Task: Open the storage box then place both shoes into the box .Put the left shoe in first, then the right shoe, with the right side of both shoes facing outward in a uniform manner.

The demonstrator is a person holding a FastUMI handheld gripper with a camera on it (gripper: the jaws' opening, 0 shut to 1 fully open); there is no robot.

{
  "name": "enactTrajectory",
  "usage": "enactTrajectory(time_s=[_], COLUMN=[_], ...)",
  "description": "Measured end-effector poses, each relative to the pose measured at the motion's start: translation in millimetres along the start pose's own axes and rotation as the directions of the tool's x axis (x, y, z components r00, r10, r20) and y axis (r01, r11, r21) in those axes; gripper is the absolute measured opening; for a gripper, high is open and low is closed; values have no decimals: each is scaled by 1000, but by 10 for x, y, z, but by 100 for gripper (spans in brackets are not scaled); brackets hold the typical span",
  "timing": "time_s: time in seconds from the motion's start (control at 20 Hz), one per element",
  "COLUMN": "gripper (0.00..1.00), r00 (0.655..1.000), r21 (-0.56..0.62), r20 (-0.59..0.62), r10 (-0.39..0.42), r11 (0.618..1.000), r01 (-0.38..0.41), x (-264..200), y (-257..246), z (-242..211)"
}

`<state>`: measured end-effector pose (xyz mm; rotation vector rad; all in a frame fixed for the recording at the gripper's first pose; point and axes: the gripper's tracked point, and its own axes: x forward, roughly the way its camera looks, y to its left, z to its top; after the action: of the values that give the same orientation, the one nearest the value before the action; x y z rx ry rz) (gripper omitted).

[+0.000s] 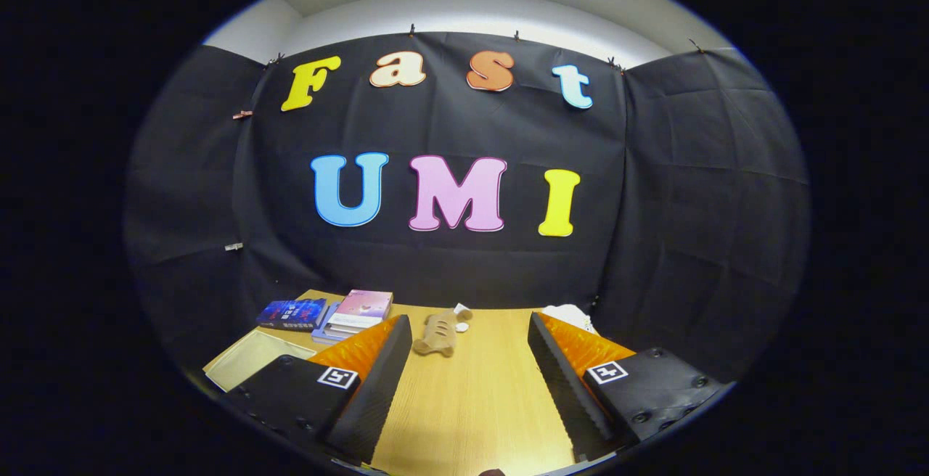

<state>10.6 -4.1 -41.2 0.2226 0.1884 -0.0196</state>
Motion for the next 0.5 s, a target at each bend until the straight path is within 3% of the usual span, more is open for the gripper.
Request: enactTrajectory(time_s=[0.5], gripper=[97], r00=[998], r21=[-21], r20=[43], r10=[-39], r11=[999], r01=[40], x=[-139], y=[-325], z=[45])
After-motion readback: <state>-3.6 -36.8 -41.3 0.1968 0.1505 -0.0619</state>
